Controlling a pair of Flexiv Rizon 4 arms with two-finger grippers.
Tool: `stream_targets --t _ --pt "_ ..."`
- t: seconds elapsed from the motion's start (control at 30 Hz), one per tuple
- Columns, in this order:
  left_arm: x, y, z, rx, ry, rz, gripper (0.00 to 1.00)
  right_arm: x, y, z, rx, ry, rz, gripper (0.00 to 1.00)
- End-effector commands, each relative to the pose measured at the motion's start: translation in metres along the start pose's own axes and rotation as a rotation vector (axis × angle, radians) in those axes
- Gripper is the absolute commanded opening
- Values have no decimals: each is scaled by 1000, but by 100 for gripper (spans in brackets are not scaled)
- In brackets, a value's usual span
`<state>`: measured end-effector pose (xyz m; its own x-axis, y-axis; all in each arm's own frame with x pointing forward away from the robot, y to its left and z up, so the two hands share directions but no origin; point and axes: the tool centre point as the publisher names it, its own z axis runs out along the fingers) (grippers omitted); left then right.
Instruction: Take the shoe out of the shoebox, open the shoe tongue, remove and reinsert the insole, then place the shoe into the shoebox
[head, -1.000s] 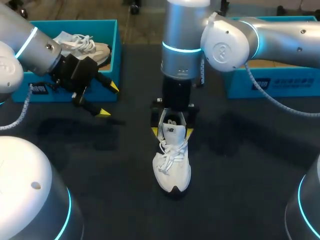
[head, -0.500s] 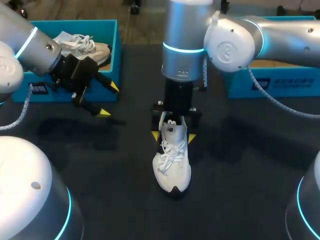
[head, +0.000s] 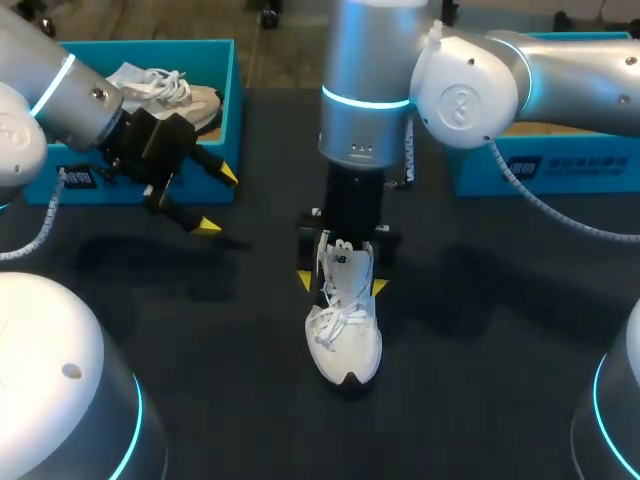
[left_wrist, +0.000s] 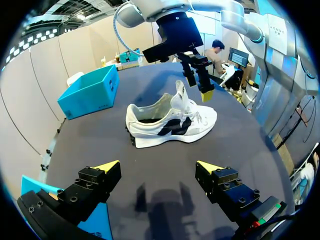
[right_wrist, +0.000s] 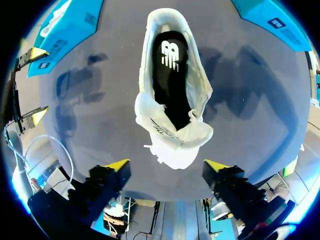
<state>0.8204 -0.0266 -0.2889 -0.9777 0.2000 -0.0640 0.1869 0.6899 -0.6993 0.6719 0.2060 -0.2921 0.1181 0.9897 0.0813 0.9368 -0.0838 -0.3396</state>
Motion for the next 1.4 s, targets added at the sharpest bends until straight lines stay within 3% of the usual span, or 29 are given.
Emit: stream_targets --t 0.03,0.13,0.43,0.63,1.4 --pt "1 0 0 -3 -1 0 100 -1 0 1 0 -1 1 55" --pt "1 0 0 -3 -1 0 100 -3 3 0 0 -9 -2 51" --pt "1 0 0 -3 -1 0 100 -4 21 -2 0 -24 -44 55" --pt "1 0 0 -3 -1 0 100 -4 39 -2 2 -34 -80 42" --pt "1 0 0 -3 -1 0 100 -16 89 8 14 -58 -164 20"
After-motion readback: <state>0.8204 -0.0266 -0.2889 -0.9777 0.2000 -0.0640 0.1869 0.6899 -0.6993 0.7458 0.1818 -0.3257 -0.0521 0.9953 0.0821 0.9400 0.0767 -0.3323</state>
